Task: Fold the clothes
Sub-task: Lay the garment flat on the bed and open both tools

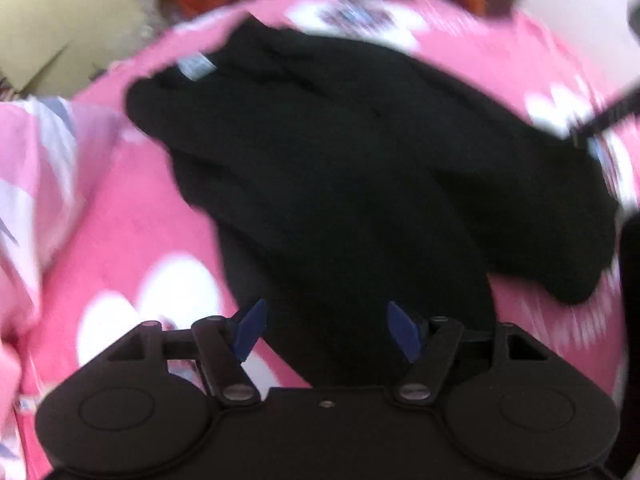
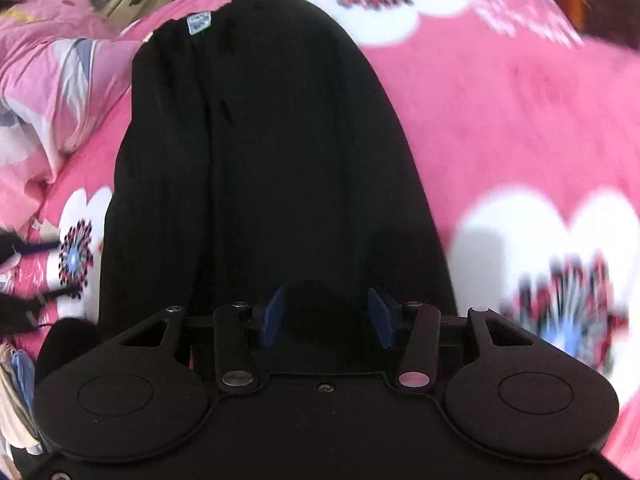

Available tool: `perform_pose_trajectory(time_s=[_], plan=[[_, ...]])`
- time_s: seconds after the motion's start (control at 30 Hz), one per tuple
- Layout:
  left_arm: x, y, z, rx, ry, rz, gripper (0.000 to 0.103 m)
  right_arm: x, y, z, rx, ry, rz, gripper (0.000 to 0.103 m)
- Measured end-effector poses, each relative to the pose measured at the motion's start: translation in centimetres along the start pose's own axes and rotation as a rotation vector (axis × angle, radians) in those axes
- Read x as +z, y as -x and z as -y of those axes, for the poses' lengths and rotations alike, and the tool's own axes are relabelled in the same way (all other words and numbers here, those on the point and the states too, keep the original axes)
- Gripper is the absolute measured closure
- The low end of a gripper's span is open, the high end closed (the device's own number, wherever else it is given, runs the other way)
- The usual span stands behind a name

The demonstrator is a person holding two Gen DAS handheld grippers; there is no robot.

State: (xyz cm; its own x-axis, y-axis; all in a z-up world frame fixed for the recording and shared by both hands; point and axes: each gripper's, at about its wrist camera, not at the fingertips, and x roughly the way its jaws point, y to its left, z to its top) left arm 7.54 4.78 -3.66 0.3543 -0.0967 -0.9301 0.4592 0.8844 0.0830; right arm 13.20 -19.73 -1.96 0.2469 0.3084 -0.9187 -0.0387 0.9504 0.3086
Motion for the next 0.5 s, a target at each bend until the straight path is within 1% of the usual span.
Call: perform_pose_trajectory(time_s=[0.03, 0.07, 0.13, 0.17, 0.2, 0.23, 0.27, 0.3, 0.33, 0.37, 0.4, 0.43, 0.47, 0.5], plan=[[-0.5, -0.1, 0.8, -0.013, -0.010, -0.012, 0.038, -1.1, 0.3, 0.3, -0.015, -0.020, -0.003, 0.055], [-2.2, 0.2, 3.4, -0.046, -0.074, -0.026, 0.038, -2.3, 0.6, 0.6, -0.045, -0.018, -0.013, 0.055], [-3.2, 0.2, 5.1, -0.057, -0.117, -0.043, 0.038, -3.7, 0.9, 0.8, -0.073, 0.012, -0.032, 0.054], [-4.4, 0.2, 7.0, -0.055, -0.158, -0.053, 0.038, -4.4, 1.1, 0.9, -0.101, 0.022, -0.041, 0.054], [-4.7, 0.2, 7.6, -0.048, -0.169, -0.052, 0.038, -5.0, 1.2, 1.1, -0.119, 0.023, -0.039, 0.052], [-5.1, 0.3, 8.0, -0.039, -0.173, -0.049, 0.038, -5.3, 1.2, 1.1, -0.120, 0.019, -0.039, 0.049], [-5.5, 0.0, 8.6, -0.018, -0.172, -0.048, 0.038, -5.5, 1.2, 1.2, -0.119, 0.014, -0.038, 0.049], [-5.4, -0.8, 8.7, 0.021, -0.144, -0.042, 0.038, -5.5, 0.9, 1.1, -0.118, 0.006, -0.039, 0.048], [-5.4, -1.6, 8.8, 0.063, -0.114, -0.035, 0.038, -5.4, 0.6, 1.1, -0.117, 0.002, -0.037, 0.045], [-5.0, -2.3, 8.5, 0.077, -0.093, -0.041, 0.037, -5.1, 0.0, 0.9, -0.120, -0.008, -0.038, 0.044], [-4.5, -3.1, 8.2, 0.088, -0.073, -0.049, 0.032, -4.8, -0.6, 0.8, -0.130, -0.019, -0.042, 0.043], [-4.1, -3.8, 7.9, 0.099, -0.054, -0.057, 0.030, -4.7, -0.9, 0.7, -0.133, -0.021, -0.043, 0.040], [-3.6, -4.7, 7.5, 0.095, -0.020, -0.078, 0.029, -4.4, -1.6, 0.5, -0.146, -0.029, -0.046, 0.040], [-3.2, -5.4, 7.0, 0.077, 0.031, -0.086, 0.031, -4.3, -2.1, 0.2, -0.157, -0.033, -0.043, 0.036]])
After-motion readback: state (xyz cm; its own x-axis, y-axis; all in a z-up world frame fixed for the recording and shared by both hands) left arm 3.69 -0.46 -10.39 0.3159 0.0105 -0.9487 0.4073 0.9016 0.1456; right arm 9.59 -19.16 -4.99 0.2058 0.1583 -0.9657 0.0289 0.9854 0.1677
